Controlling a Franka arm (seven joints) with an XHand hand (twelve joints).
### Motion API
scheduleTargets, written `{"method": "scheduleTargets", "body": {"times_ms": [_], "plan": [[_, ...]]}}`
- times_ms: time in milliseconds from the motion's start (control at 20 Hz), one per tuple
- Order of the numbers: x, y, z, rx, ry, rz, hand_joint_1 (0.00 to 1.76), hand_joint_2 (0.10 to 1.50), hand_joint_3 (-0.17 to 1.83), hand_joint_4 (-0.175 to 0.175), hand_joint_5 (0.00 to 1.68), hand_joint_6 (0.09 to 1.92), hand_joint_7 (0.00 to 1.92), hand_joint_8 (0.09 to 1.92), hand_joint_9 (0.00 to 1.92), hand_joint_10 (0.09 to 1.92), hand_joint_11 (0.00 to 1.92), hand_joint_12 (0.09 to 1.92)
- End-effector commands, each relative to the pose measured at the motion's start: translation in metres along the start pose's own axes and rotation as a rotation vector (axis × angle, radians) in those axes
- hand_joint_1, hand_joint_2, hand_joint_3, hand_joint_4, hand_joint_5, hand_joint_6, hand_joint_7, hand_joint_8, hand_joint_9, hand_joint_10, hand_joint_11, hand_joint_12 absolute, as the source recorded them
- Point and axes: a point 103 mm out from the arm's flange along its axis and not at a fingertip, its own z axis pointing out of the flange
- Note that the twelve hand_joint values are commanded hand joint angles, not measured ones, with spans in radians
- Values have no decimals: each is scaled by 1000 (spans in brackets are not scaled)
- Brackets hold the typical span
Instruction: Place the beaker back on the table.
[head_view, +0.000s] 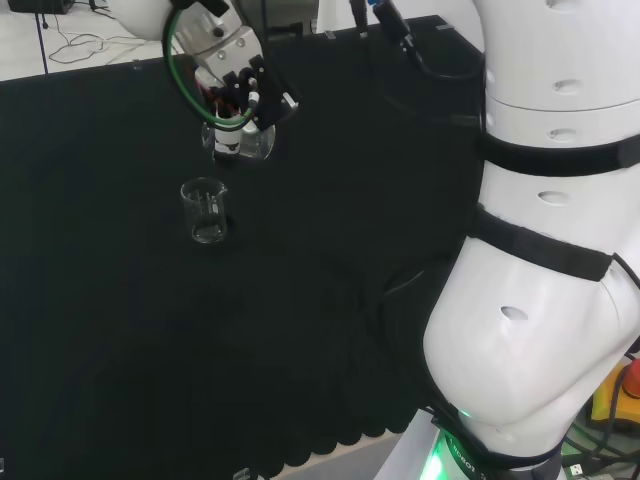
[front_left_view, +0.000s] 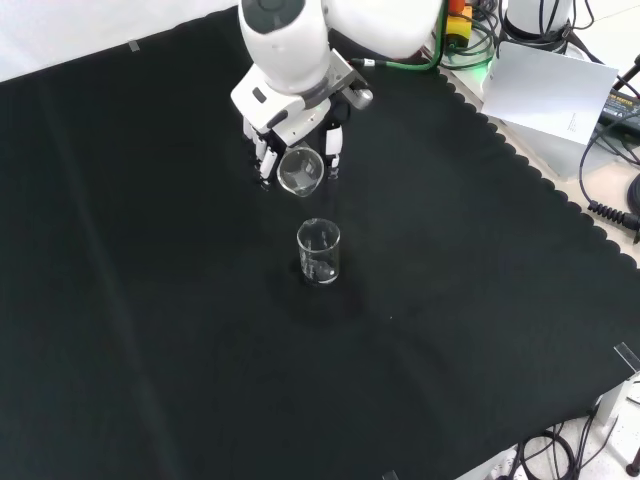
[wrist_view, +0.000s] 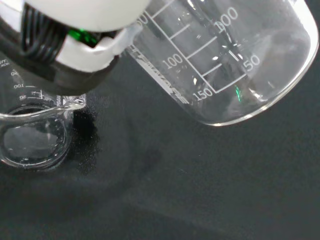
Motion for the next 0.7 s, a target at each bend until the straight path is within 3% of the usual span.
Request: {"method": "scheduleTargets", "body": {"times_ms": [50, 700], "plan": [[-20, 2, 14, -38, 128, 26, 1118, 710, 577, 175, 1252, 677, 1624, 87, 1553, 87, 1221, 809], [-49, 7, 61, -138, 334, 58, 1118, 712, 574, 175, 1250, 680, 1622, 87, 1549, 87, 1206, 814]]}}
